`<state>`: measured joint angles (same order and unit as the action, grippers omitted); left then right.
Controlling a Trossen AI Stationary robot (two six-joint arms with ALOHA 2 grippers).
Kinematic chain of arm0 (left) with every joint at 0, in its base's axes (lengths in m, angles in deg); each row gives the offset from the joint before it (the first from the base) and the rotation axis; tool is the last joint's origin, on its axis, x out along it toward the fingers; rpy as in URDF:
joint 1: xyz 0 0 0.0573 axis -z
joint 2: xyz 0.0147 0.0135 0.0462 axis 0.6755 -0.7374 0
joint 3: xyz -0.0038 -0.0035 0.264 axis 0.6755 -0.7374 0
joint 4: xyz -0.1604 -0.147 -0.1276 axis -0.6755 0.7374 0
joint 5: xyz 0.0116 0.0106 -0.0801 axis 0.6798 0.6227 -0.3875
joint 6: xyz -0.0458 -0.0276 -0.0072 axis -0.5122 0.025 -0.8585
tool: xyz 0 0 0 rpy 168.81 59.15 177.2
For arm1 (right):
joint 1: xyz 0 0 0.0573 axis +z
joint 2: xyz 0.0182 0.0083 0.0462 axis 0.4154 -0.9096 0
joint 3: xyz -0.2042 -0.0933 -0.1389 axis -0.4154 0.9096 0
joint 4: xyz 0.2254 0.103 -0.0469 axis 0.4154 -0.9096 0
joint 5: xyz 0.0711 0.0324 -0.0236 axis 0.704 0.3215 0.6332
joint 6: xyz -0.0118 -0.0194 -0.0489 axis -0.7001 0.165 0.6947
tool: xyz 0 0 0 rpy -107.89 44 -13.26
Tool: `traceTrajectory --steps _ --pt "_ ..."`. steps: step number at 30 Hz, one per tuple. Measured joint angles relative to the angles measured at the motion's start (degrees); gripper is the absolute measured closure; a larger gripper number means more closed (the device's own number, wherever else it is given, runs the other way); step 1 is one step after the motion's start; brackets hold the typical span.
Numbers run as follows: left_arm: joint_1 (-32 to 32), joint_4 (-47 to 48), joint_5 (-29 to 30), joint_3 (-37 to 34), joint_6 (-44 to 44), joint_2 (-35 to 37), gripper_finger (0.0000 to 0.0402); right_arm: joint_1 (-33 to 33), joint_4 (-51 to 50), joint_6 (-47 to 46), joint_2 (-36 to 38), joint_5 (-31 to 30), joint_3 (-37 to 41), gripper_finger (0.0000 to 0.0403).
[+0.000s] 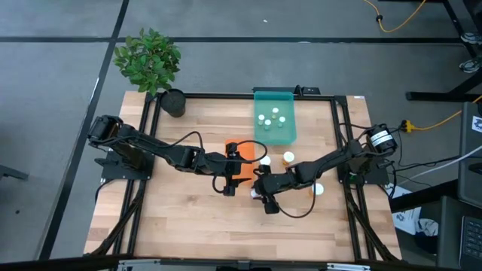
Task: Pick and place medicine bottles into bin by pill shape (circle, oval)
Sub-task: Put the pink tablet bottle into the green bin
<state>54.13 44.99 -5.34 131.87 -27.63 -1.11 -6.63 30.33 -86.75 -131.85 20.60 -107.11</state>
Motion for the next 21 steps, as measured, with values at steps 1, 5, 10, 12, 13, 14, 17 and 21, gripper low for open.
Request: traceTrajectory --steps 1,5,10,12,13,14,17,21 --pt "0.0 0.0 0.0 0.0 0.02 0.0 0.0145 0.0 -0.02 -0.02 0.0 0.0 0.0 0.0201" --pt "0.0 0.0 0.01 0.0 0.02 0.0 0.0145 0.0 -0.02 -0.09 0.0 0.02 0.0 0.0211" --pt "0.0 0.0 0.02 0.0 0.02 0.0 0.0145 0.0 -0.02 0.02 0.0 0.02 0.0 0.0251" --pt "0.0 0.0 0.0 0.0 0.01 0.0 0.0145 0.0 -0.02 0.02 0.0 -0.52 0.0 0.027" --pt "-0.01 0.0 0.01 0.0 0.02 0.0 0.0145 0.0 -0.02 0.04 0.0 -0.82 0.0 0.0279" --pt "0.0 0.0 0.01 0.0 0.02 0.0 0.0145 -0.01 -0.03 0.04 0.02 -0.83 0.0 0.0288" --pt "0.0 -0.01 0.0 0.0 0.01 0.0 0.0145 -0.01 -1.24 0.06 1.35 -0.83 0.0 0.0293" --pt "-0.02 0.08 0.0 0.0 0.02 0.0 0.0145 -0.02 -7.9 -2.19 7.15 -1.21 -0.02 0.0293"
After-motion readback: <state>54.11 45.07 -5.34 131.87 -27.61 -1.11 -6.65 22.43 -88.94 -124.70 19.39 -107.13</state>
